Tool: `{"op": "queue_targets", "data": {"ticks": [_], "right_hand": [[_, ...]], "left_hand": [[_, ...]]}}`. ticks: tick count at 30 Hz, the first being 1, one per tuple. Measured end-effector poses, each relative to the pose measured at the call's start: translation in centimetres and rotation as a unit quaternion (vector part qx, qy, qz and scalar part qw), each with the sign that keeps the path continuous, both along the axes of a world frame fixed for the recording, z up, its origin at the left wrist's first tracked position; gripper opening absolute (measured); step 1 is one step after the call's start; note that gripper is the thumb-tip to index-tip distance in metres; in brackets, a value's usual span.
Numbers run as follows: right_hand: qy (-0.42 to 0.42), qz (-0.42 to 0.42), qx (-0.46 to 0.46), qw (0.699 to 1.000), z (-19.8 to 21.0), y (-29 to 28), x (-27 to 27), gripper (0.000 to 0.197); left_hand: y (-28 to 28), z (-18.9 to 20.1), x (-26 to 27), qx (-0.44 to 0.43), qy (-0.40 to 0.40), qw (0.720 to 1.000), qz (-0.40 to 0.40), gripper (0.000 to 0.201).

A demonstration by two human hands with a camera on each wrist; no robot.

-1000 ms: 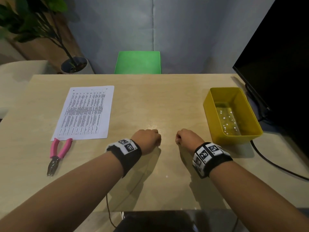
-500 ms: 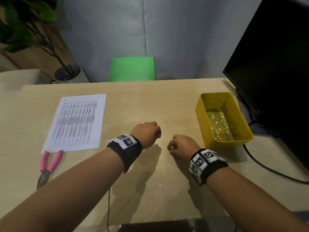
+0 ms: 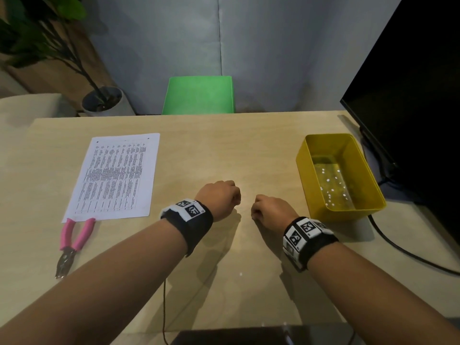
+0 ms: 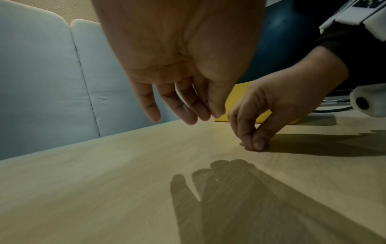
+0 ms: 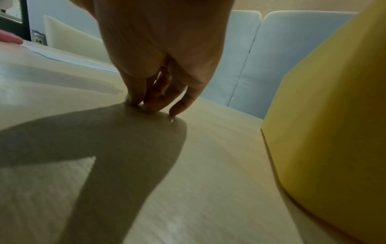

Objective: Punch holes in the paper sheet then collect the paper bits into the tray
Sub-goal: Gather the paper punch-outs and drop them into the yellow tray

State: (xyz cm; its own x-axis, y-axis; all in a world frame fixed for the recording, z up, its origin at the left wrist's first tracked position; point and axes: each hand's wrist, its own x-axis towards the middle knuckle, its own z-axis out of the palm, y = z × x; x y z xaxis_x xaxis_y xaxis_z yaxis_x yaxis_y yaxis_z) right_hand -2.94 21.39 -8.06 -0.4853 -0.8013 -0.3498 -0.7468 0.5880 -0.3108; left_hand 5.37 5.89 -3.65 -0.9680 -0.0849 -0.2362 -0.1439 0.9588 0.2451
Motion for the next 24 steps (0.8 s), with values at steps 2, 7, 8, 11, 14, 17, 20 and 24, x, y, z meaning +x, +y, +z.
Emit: {"op": "queue_targets", "data": {"ticks": [2,7,8,11,14,17,20,24], "right_hand": [[-0.005,-0.008,0.003,1.0,-0.1,0.0,0.2,0.014],[-0.041,-0.059,0.029,0.997,0.6,-0.5,0.5,0.013],[-0.052,-0.076,0.022,0.995,1.0,-0.4,0.3,0.012],[-0.071,-0.134,-0.017,0.988,2.8,0.1,-0.7,0.015],[-0.067,-0.158,-0.053,0.984,5.1,0.7,-2.1,0.018],[-0.053,-0.177,-0.091,0.979,7.1,1.4,-3.1,0.013],[-0.048,-0.231,-0.11,0.966,9.0,3.0,-4.4,0.012],[-0.025,-0.299,-0.114,0.947,10.8,6.6,-6.9,0.013]], "left_hand": [[0.0,-0.1,0.0,0.004,0.002,1.0,0.001,0.017],[0.1,0.6,-0.7,0.032,0.025,0.999,0.017,0.019],[0.2,0.9,-1.0,0.037,0.032,0.999,0.022,0.019],[0.6,1.8,-2.1,0.05,0.06,0.996,0.04,0.019],[1.6,3.1,-3.8,0.066,0.083,0.993,0.048,0.018],[2.8,4.2,-5.4,0.09,0.099,0.99,0.051,0.017],[4.3,4.9,-6.9,0.115,0.114,0.986,0.038,0.016],[7.2,5.8,-8.9,0.143,0.132,0.981,0.008,0.016]]}}
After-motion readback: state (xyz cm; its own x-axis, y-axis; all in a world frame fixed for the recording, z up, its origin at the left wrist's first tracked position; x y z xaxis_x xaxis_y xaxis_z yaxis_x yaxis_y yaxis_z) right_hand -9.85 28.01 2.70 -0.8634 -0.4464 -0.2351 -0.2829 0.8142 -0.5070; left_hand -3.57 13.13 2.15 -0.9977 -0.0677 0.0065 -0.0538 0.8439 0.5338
